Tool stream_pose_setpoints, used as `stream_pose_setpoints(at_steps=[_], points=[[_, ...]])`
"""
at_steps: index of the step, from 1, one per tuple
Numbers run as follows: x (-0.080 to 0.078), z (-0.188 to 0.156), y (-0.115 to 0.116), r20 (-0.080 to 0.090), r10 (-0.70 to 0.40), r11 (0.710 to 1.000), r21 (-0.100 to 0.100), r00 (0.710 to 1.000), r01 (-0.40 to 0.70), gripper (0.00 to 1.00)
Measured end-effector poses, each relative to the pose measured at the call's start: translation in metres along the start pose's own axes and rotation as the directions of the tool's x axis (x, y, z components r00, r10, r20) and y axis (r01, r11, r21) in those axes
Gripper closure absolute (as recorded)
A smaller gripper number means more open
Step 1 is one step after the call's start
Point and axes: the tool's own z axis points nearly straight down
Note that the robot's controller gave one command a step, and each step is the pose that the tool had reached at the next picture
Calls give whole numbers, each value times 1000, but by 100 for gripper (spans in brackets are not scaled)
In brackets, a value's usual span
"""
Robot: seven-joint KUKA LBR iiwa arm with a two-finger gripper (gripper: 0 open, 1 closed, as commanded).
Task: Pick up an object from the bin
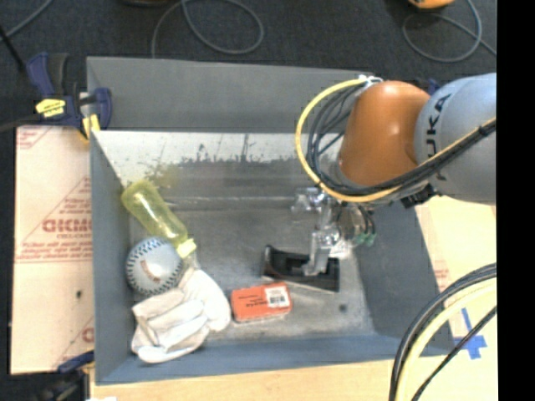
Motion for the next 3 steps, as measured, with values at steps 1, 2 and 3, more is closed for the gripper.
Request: stream_pose_setpoints(at_steps=[1,2,3], points=[[-2,-5,0,8,0,1000,0,1000,0,0],[30,88,-28,0,-30,1000,1,1000,30,100],[29,88,-28,0,-30,1000,1,1000,30,100]])
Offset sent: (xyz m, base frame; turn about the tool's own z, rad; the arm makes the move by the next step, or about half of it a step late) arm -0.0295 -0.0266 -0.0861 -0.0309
